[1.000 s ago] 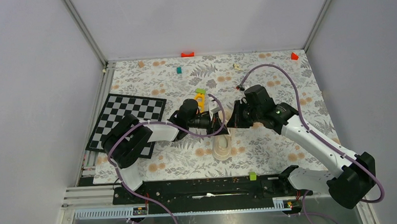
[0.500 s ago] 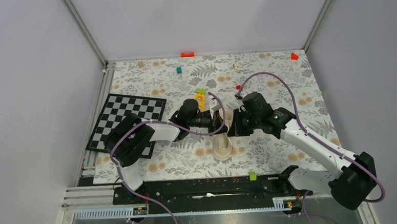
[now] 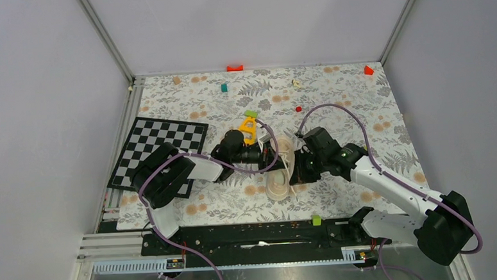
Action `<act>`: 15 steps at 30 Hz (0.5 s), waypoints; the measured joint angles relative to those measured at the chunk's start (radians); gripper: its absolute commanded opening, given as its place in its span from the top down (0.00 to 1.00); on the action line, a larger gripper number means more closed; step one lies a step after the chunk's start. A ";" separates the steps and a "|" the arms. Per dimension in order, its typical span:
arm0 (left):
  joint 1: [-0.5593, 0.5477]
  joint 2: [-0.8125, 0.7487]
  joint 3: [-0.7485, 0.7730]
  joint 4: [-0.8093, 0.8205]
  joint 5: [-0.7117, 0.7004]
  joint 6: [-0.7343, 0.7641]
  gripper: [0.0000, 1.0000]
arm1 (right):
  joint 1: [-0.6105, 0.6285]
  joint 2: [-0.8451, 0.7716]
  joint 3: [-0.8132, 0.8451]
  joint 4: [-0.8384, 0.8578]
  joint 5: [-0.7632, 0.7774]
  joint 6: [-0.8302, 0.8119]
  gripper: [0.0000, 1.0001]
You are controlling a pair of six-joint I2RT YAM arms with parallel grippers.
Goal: Tie the shoes
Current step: Wrap the shoelace around the shoelace.
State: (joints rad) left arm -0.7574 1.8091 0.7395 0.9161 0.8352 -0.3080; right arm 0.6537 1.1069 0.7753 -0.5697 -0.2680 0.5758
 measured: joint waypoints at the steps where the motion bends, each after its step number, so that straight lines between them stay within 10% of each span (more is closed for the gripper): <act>1: 0.000 0.000 -0.006 0.008 -0.002 -0.004 1.00 | 0.002 0.000 -0.002 0.000 -0.005 0.001 1.00; 15: 0.008 -0.009 -0.068 0.084 -0.027 -0.032 1.00 | 0.018 0.012 -0.047 0.006 -0.005 0.002 1.00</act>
State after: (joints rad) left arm -0.7490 1.8004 0.6716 0.9997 0.8085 -0.3397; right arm 0.6720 1.1187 0.7288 -0.5632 -0.2729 0.5777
